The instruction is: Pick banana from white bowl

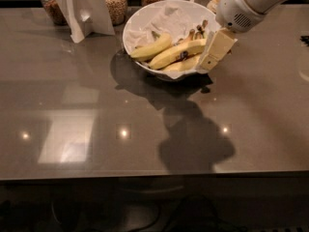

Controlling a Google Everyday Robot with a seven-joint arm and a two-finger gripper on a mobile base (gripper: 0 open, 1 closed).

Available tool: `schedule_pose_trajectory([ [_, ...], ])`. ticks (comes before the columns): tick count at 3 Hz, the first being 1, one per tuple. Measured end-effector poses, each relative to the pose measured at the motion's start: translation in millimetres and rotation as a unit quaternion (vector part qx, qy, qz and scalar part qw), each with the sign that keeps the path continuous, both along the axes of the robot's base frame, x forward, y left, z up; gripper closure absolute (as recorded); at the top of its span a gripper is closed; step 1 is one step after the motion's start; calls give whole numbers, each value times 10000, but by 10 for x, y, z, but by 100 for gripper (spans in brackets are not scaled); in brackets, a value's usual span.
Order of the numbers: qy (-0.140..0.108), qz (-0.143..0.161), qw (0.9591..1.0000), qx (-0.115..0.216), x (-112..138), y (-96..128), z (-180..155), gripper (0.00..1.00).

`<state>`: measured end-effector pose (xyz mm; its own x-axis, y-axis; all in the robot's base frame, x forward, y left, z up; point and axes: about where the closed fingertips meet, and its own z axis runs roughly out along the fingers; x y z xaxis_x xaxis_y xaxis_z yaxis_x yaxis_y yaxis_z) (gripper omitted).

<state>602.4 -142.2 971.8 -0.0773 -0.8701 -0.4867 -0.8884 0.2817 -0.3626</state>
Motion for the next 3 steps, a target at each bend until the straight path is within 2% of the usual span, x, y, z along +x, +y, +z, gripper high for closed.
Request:
schedule_pose_trajectory([
  [1,66,113,9999,4,315,159,-143,1],
  [2,111,192,9997,-27,533,273,-237,20],
  [3,170,208,9996,-68,648,307,-313,42],
])
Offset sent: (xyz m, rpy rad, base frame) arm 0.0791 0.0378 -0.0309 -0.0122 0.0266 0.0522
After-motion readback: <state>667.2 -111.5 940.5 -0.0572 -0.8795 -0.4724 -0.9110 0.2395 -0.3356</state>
